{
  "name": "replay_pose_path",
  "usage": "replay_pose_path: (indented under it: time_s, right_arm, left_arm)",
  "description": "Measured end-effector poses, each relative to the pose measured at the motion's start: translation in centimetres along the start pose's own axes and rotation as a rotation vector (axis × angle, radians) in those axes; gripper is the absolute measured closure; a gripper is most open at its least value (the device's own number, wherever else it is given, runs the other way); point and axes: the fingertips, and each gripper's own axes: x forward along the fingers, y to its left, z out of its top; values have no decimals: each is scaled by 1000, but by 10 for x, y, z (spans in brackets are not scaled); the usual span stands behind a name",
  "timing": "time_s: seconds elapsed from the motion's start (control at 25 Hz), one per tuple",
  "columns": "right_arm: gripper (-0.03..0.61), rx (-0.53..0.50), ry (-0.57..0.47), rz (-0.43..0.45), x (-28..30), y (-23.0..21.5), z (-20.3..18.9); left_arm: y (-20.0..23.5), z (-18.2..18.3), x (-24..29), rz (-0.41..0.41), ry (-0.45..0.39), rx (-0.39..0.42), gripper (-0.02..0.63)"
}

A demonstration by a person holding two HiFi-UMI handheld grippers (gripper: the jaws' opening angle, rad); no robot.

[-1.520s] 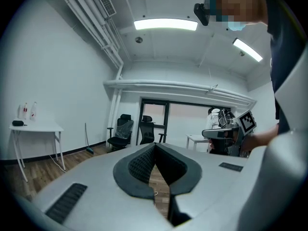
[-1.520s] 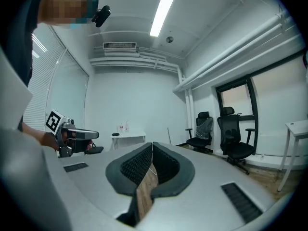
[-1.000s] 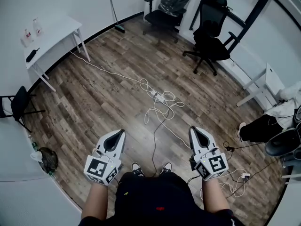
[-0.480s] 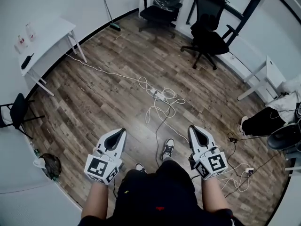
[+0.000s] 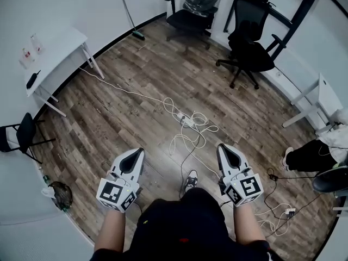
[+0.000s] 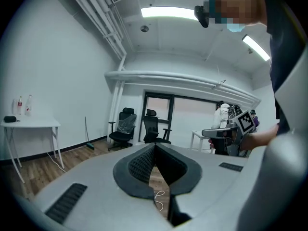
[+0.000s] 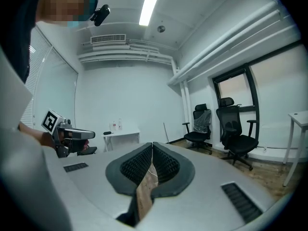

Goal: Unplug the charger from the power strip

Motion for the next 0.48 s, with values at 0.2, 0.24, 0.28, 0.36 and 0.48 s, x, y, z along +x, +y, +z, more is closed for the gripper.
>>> replay_pose_path:
  time_s: [0.2, 0.24, 0.28, 0.36, 0.48]
  right_arm:
    - [555, 16, 15, 21, 23, -83, 9]
    - [555, 21, 18, 25, 28, -98, 10]
    - [555, 25, 23, 30, 32, -111, 11]
    - [555, 32, 31, 44, 39, -135, 10]
    - [555, 36, 42, 53, 50, -167, 6]
  left_arm:
    - [-13, 19, 86, 22, 9, -15, 594]
    - [-16, 22, 102, 22, 12, -16, 594]
    - [-19, 24, 116, 22, 14, -13, 595]
    - [-22, 28, 142, 31, 20, -5, 594]
    - [-25, 32, 175, 47, 33, 1, 594]
